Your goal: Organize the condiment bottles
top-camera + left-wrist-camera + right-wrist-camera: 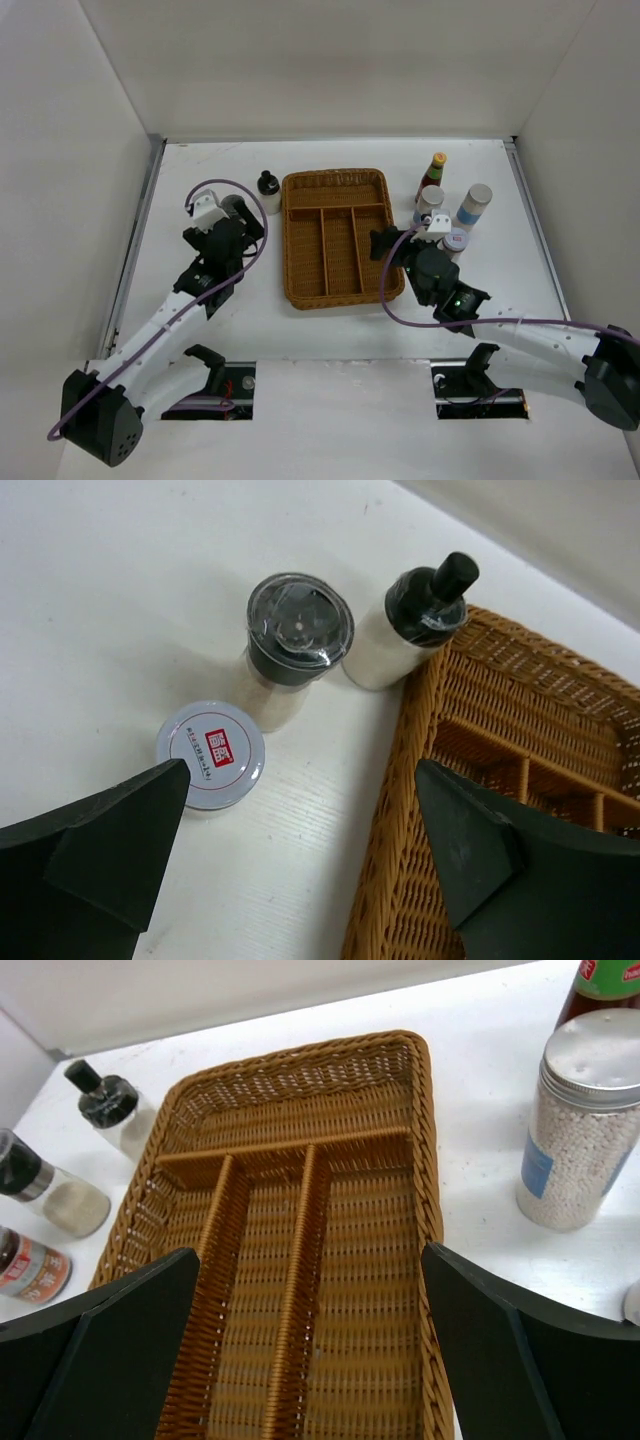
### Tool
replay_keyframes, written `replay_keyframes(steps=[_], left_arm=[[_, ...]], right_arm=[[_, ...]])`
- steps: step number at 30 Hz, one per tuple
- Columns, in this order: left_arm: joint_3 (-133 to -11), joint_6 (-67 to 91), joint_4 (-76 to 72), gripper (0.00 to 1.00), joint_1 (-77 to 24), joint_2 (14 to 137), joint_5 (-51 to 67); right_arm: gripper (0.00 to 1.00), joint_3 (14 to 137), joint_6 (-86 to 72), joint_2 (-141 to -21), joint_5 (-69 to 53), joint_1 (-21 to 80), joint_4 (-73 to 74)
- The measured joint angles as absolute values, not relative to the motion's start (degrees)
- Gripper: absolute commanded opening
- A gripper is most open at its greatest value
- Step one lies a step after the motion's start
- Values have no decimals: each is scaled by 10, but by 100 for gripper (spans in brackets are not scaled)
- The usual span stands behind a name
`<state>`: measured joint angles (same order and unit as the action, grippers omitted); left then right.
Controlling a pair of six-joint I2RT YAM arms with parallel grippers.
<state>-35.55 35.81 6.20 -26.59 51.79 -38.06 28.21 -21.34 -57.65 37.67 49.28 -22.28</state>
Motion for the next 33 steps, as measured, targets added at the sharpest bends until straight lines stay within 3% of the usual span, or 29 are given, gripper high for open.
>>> replay_keyframes(steps=[9, 13, 15, 16, 17, 18, 19, 20, 21, 23, 26, 33], left_arm=[[-411, 325, 43, 100, -281, 587, -376], [-449, 280, -3, 100, -294, 646, -375], [-463, 258, -25, 98, -290, 671, -372], [-472, 250, -33, 83, -285, 684, -366], [-484, 243, -42, 53, -279, 702, -354], [-500, 237, -48, 40, -273, 723, -341], [-514, 229, -53, 41, -267, 744, -327], [-527, 224, -58, 48, -263, 764, -318], [-535, 219, -58, 59, -259, 781, -312], [-552, 215, -56, 77, -254, 817, -307], [-582, 210, -51, 85, -250, 869, -302], [-662, 199, -49, 83, -243, 973, -295]], right_arm=[[98, 279, -212, -583, 366, 496, -247], [34, 269, -211, -583, 357, 497, -250], [25, 265, -213, -582, 353, 498, -250], [25, 265, -215, -582, 352, 499, -249], [28, 265, -216, -583, 349, 499, -249], [36, 265, -218, -584, 349, 499, -250], [45, 265, -219, -587, 347, 499, -250], [57, 265, -219, -591, 347, 499, -250], [69, 265, -220, -596, 345, 499, -250], [82, 265, -220, -604, 344, 499, -250], [87, 265, -219, -612, 340, 499, -250], [91, 265, -218, -612, 331, 500, -255]])
